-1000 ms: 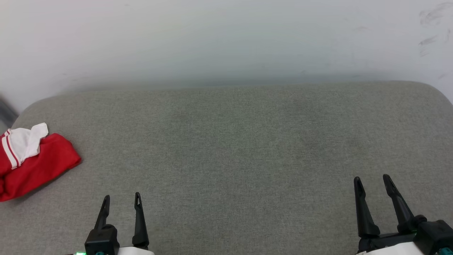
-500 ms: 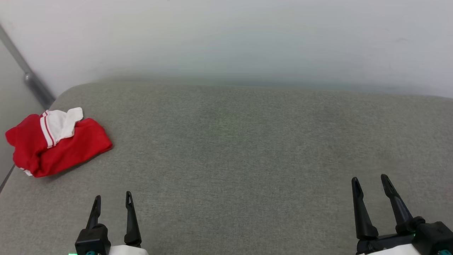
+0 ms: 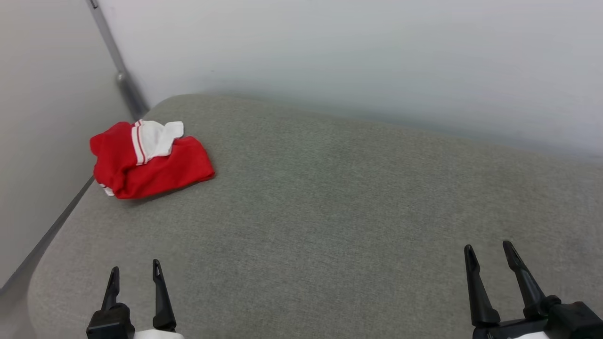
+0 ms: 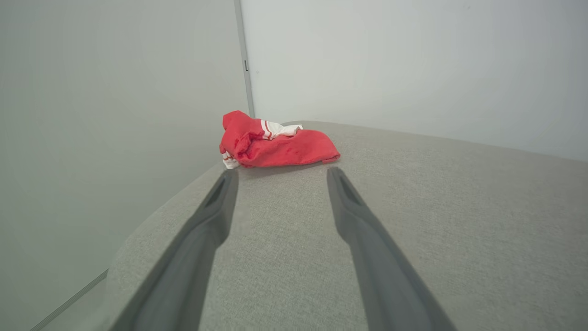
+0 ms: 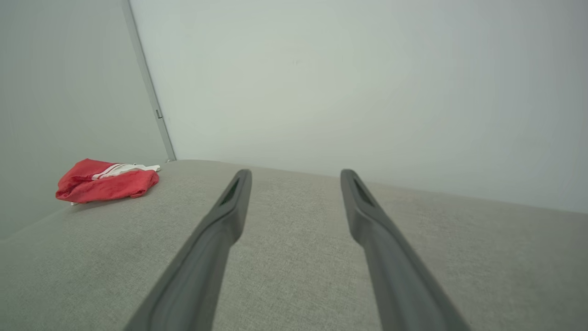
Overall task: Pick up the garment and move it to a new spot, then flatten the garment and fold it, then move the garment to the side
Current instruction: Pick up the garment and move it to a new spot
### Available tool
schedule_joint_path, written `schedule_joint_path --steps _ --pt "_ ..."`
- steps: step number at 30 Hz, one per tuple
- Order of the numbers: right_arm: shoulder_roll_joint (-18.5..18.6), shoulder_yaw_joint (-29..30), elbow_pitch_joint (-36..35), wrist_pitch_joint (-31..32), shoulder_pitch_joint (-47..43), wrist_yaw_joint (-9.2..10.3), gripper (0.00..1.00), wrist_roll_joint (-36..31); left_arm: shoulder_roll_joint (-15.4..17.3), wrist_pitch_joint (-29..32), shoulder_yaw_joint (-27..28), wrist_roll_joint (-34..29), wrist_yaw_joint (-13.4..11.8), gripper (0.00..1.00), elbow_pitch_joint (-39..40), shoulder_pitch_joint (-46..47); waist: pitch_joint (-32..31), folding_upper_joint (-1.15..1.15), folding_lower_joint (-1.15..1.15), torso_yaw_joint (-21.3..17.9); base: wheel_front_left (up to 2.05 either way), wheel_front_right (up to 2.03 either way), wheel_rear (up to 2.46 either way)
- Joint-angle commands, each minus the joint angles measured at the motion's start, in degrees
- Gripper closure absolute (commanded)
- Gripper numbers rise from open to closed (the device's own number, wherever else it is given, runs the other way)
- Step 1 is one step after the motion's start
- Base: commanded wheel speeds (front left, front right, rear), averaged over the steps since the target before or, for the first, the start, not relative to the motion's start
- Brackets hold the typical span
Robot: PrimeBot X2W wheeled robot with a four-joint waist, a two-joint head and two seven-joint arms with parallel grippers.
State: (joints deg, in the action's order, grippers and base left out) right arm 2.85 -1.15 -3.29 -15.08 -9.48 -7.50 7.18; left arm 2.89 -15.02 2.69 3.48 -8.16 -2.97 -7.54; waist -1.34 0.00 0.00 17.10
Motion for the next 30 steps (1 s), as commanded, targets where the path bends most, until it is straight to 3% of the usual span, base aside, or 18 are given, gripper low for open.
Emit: schedule_joint_path --steps 1,14,24,30 --pt "0.05 -0.13 -0.21 -0.14 -0.59 0.02 0.0 -0.21 -0.03 -0.21 0.4 0.26 -0.22 0.0 0.21 -0.42 -0.31 0.0 0.0 2.56 0.0 0.0 0.0" --pt "0.04 -1.04 0.01 -0.13 -1.3 0.02 0.0 0.39 -0.02 -0.21 2.8 1.1 1.39 0.0 -0.28 -0.41 -0.95 0.0 0.0 10.09 0.0 0.0 0.0" --pt "0.06 -1.73 0.2 -0.14 0.02 0.02 0.0 -0.24 -0.02 -0.21 4.68 2.75 1.8 0.0 -0.24 -0.65 -0.08 0.0 0.0 10.62 0.0 0.0 0.0" --pt "0.06 -1.47 -0.57 -0.14 0.35 0.02 0.0 -1.52 -0.06 -0.21 6.87 2.7 5.01 0.0 -1.22 4.77 2.03 0.0 0.0 9.62 0.0 0.0 0.0"
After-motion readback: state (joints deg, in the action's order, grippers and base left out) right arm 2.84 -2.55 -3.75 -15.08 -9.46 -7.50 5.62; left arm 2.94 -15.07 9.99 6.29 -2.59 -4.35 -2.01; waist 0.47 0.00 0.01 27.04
